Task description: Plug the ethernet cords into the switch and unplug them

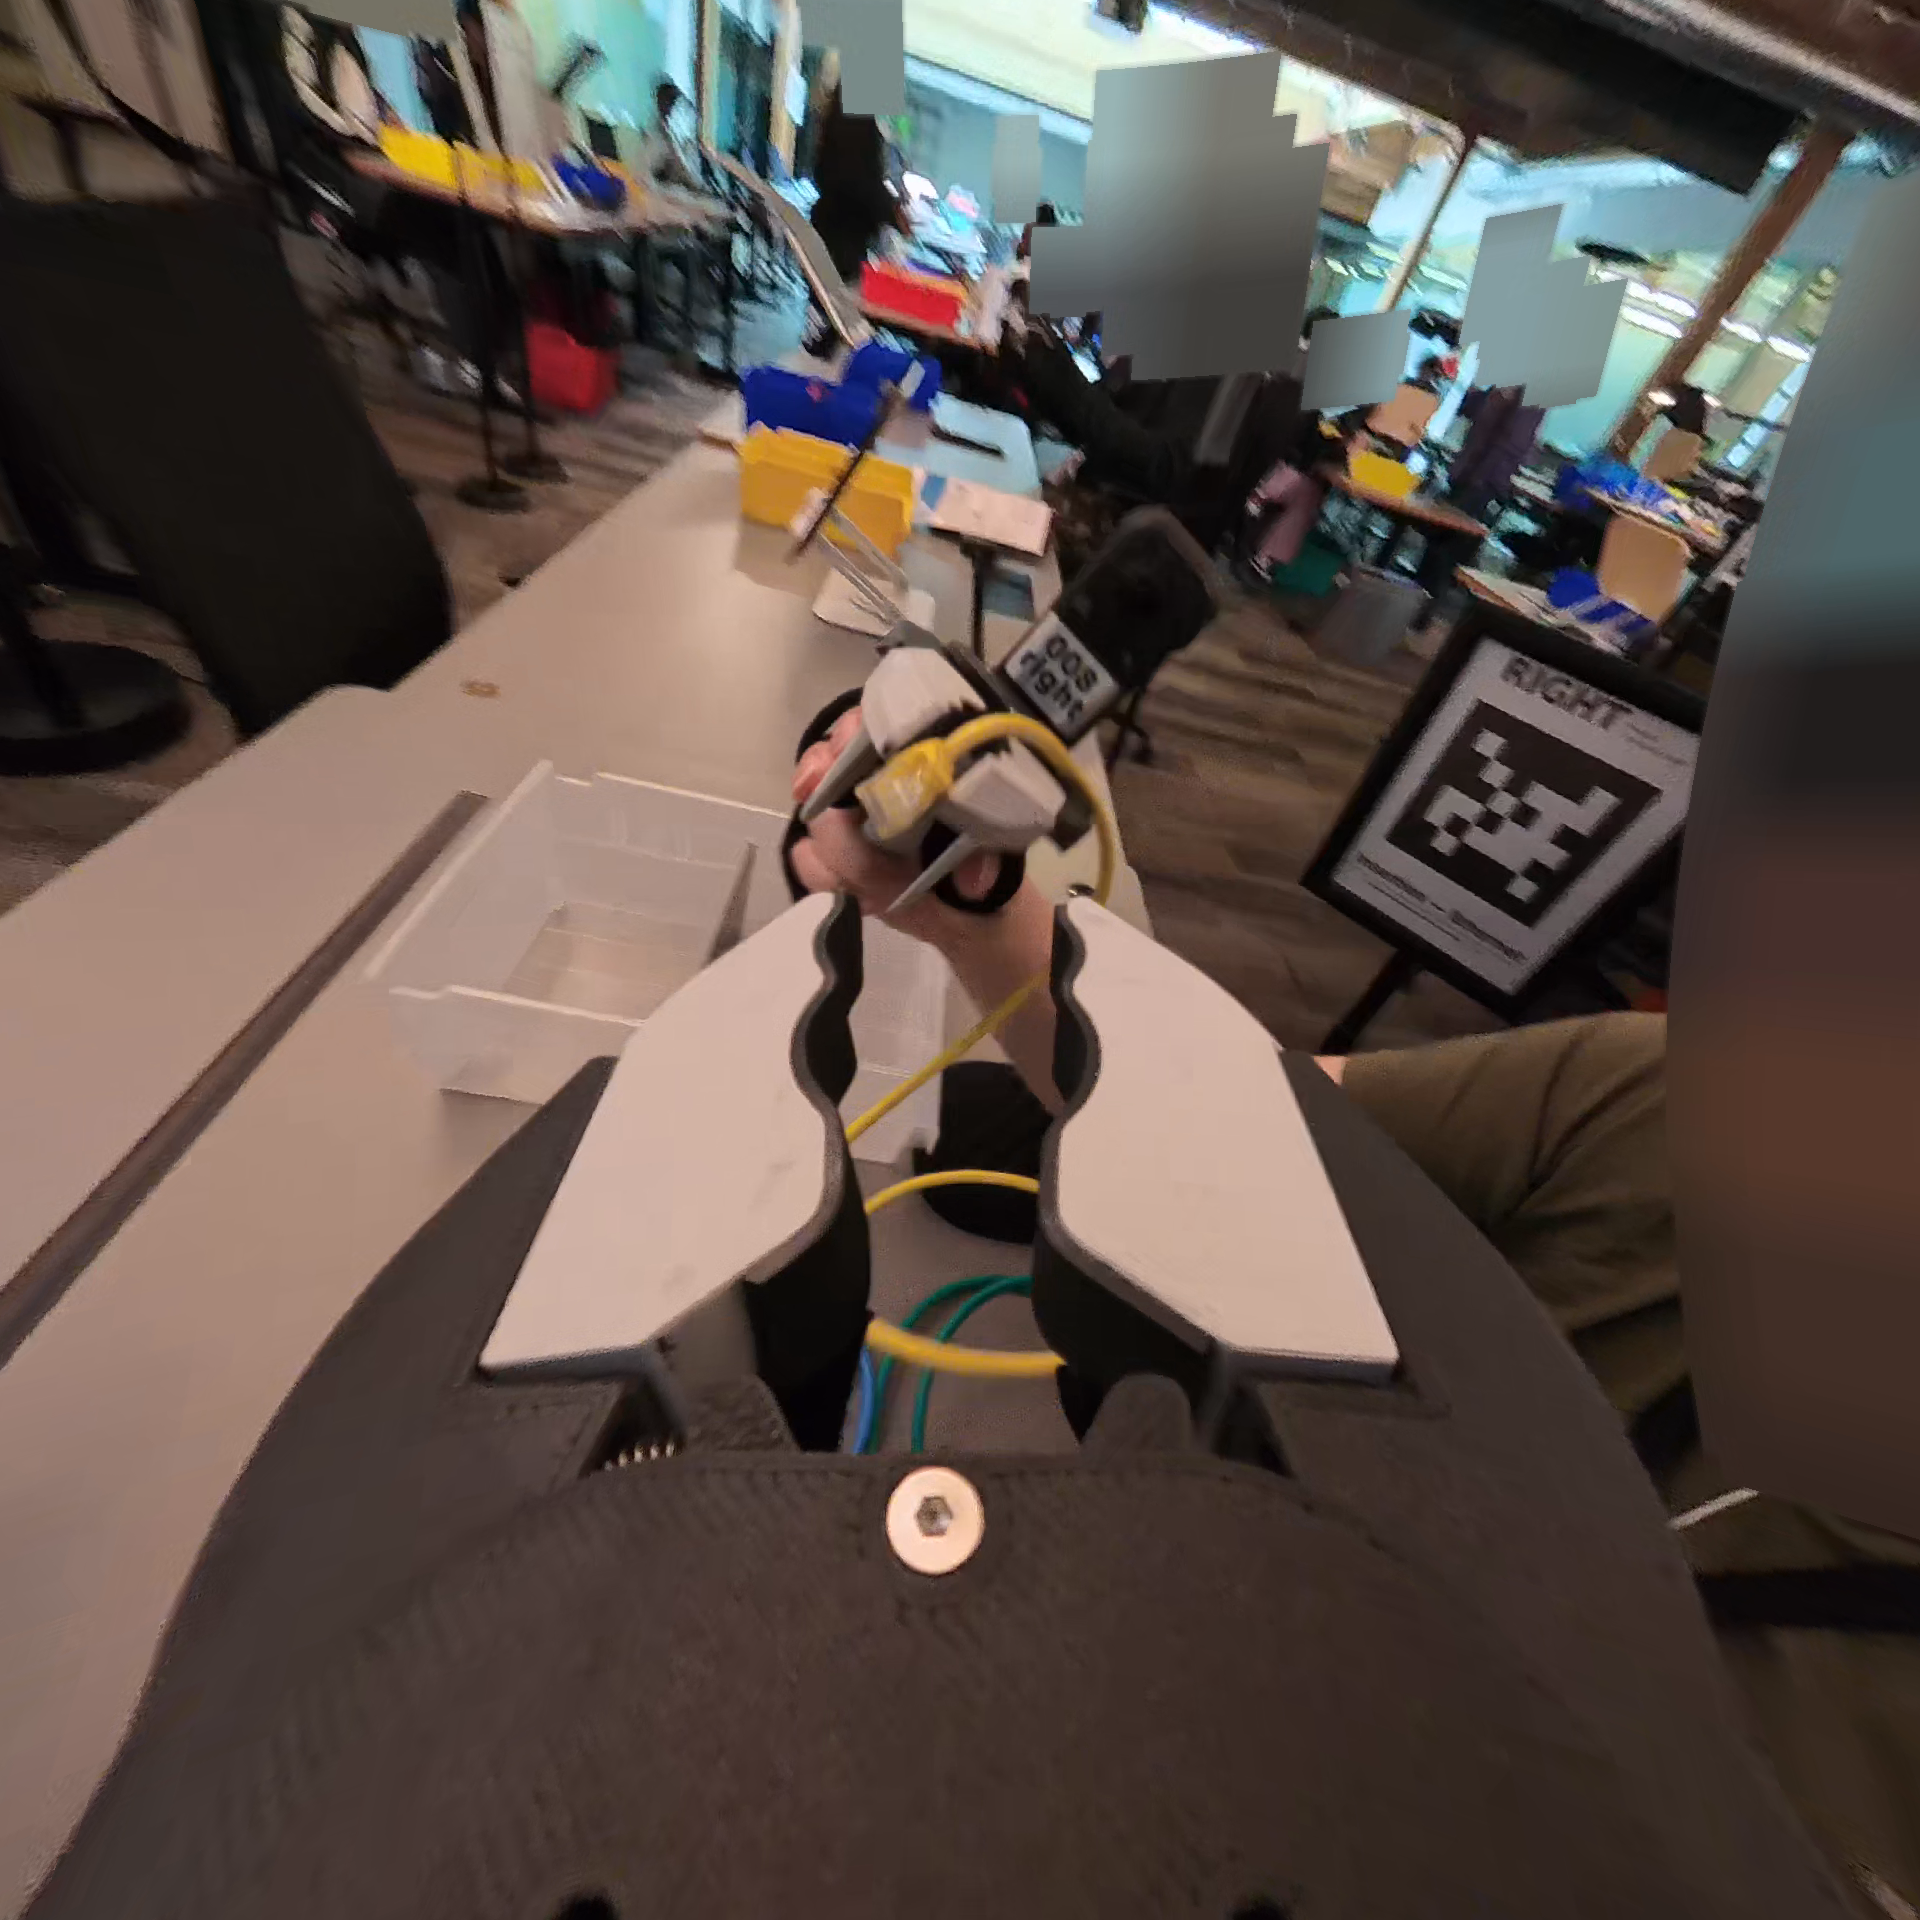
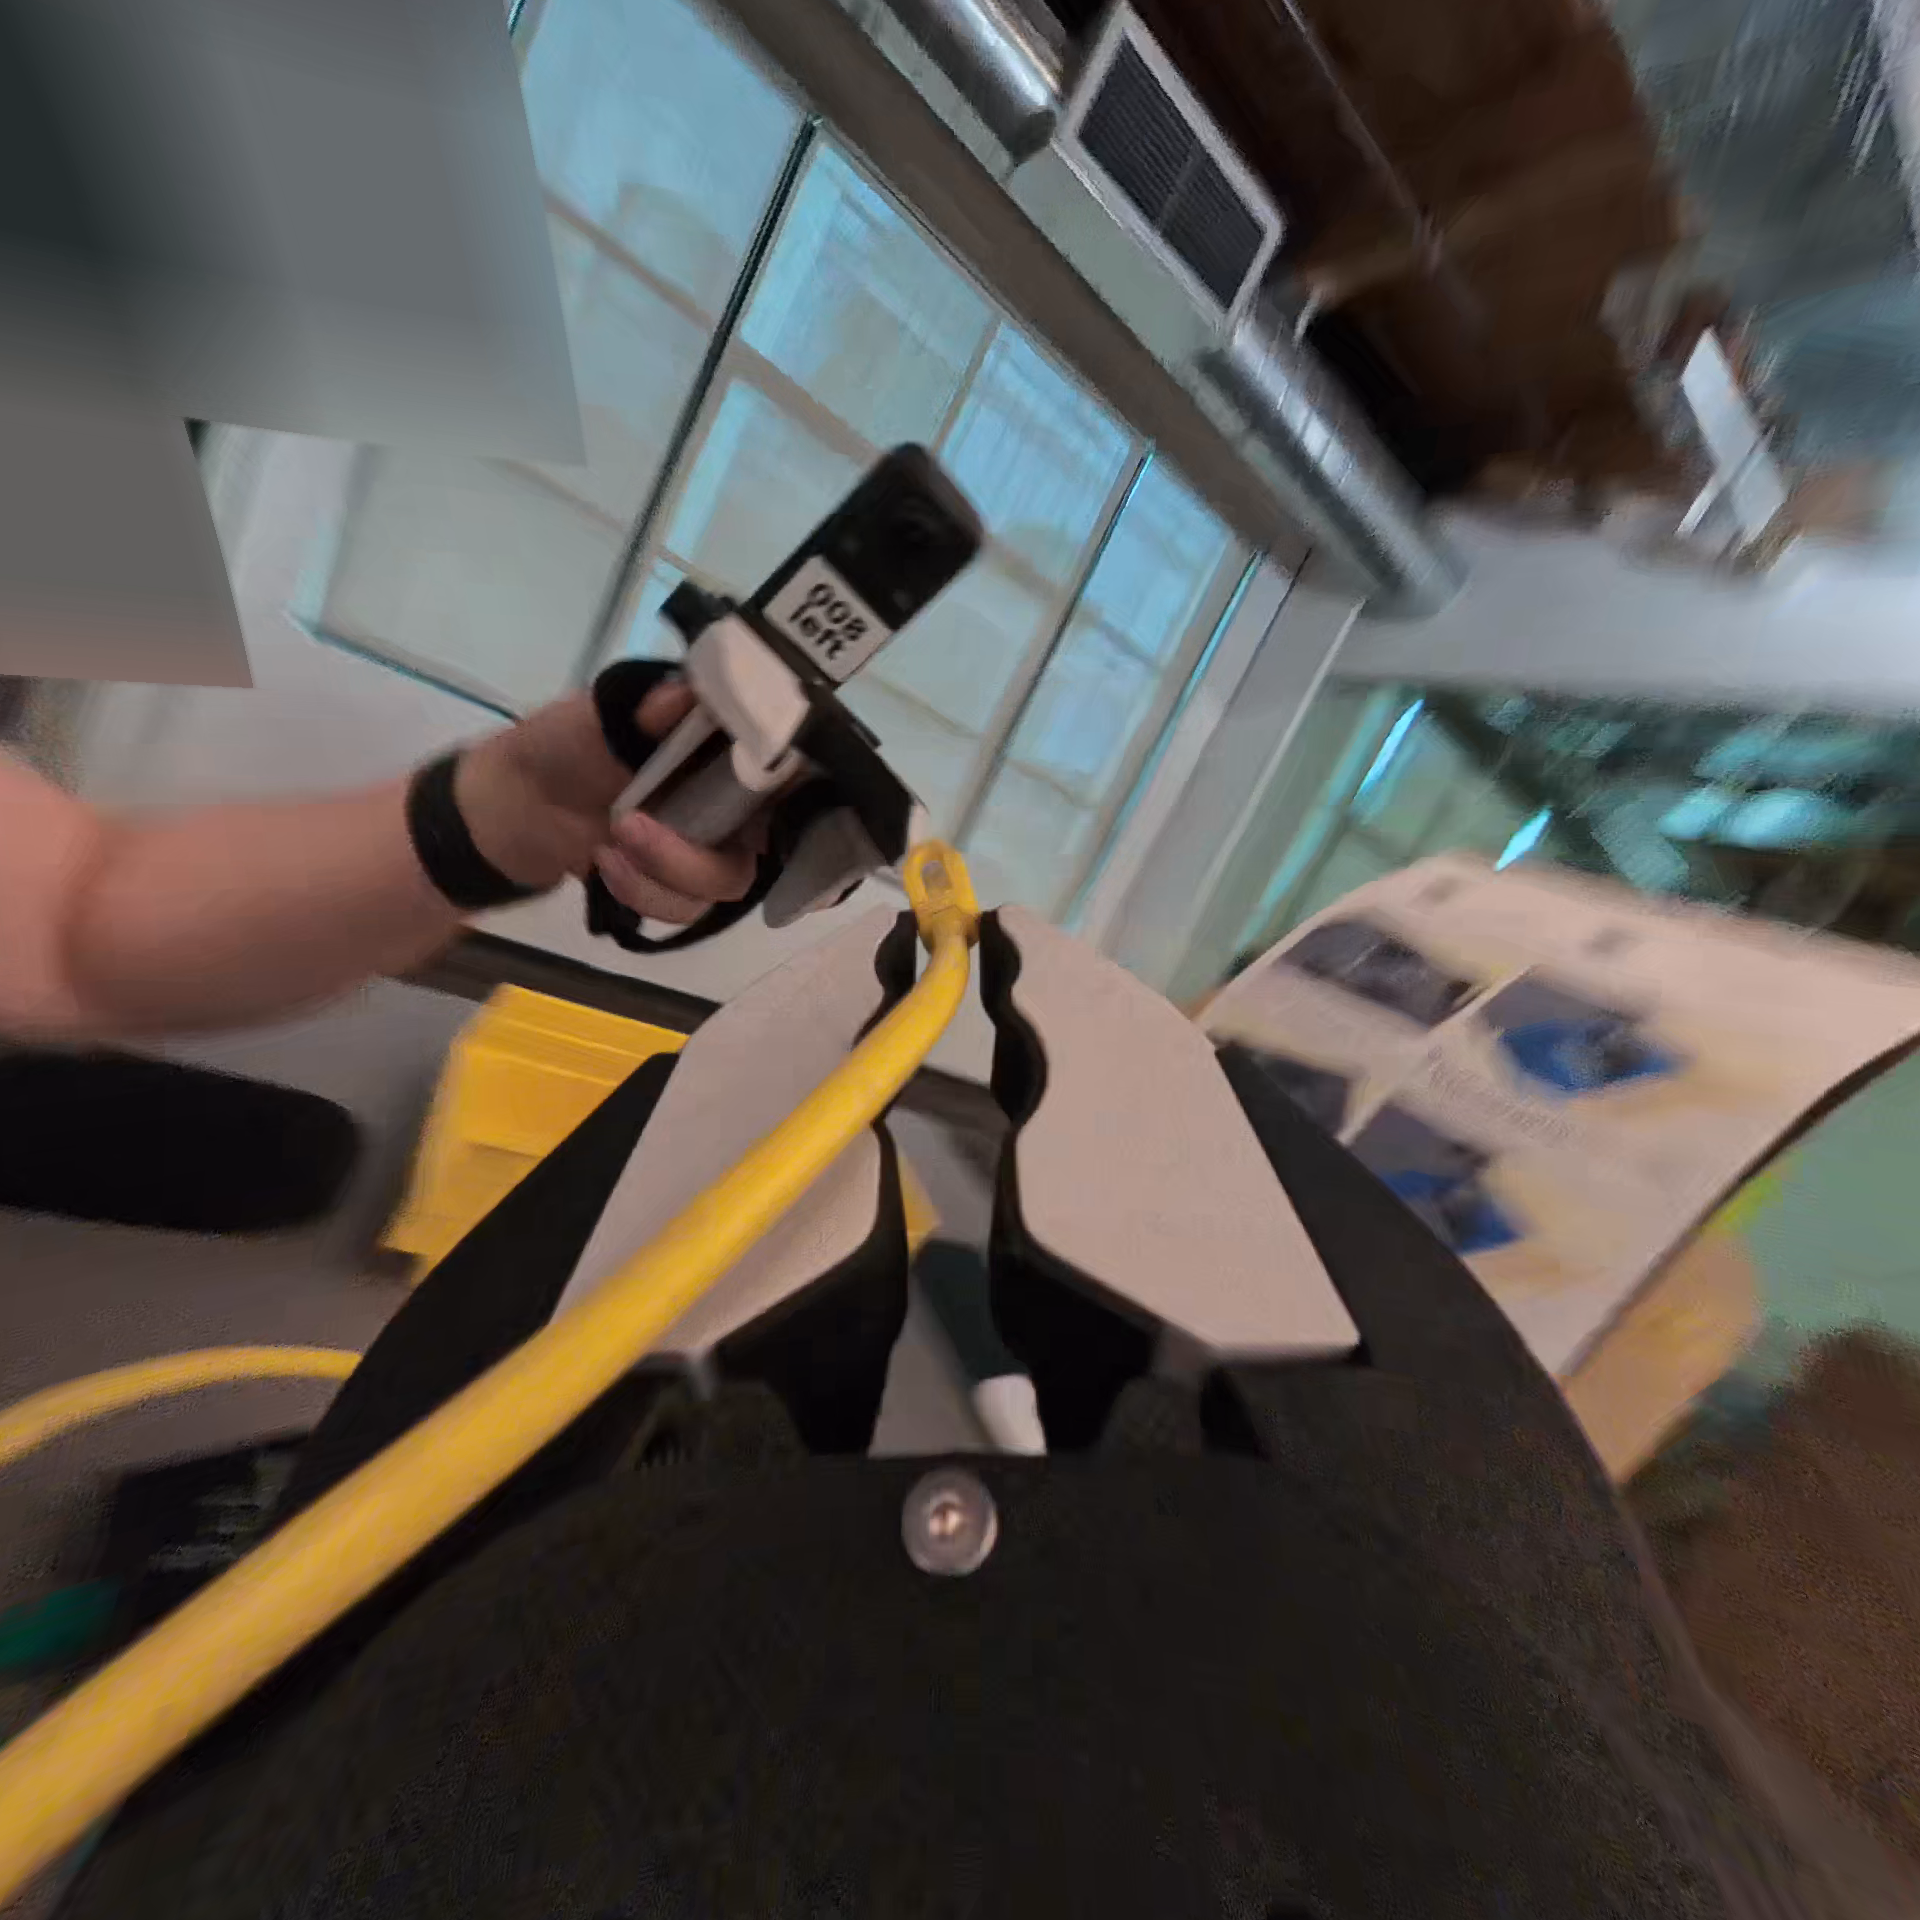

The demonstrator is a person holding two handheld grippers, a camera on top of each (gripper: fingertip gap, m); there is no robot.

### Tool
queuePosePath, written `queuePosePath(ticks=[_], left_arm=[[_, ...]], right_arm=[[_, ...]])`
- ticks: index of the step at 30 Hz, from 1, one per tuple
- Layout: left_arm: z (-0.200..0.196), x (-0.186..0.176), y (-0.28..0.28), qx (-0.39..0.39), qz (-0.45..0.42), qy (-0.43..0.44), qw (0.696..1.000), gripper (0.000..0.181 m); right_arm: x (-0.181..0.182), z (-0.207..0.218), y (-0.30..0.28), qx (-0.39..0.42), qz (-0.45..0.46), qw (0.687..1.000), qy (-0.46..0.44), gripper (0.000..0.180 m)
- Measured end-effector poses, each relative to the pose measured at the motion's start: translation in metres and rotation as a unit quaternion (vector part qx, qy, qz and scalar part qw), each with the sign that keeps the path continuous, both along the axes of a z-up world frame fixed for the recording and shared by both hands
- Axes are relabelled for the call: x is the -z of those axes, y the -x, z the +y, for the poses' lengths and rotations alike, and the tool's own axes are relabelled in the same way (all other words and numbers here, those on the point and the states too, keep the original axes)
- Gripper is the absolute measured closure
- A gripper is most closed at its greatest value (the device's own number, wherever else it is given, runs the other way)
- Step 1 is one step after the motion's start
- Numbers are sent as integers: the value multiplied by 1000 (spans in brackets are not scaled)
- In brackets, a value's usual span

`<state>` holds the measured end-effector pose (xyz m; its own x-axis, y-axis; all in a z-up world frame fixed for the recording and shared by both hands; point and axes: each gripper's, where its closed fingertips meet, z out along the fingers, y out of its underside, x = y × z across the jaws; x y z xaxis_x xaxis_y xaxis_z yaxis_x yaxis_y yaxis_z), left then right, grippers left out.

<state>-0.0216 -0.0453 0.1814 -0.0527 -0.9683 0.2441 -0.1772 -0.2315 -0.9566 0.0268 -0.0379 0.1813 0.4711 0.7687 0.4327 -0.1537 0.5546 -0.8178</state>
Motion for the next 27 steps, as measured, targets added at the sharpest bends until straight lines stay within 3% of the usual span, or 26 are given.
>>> queuePosePath(ticks=[3, 5, 8, 12, 16, 22, 27], left_arm=[[9, 21, 25, -53, -10, -20, 998, 147], [13, 50, 39, -80, 10, -15, 997, 146], [15, 97, 56, -99, 45, 23, 994, 145], [13, 149, 71, -110, 77, 80, 988, 145], [10, 196, 86, -140, 139, 67, 978, 142], [0, 249, 109, -182, 217, 36, 958, 132], [-18, 277, 117, -179, 252, 19, 951, 110]], right_arm=[[3, 21, -16, -103, 56, 973, 198, 168], [18, 44, -24, -103, 80, 944, 303, 168], [40, 66, -30, -104, 99, 908, 393, 168], [37, 59, -31, -228, 153, 855, 439, 168], [28, 52, -38, -314, 197, 817, 442, 168], [26, 46, -34, -330, 189, 819, 430, 168], [18, 36, -33, -363, 193, 810, 419, 168]])
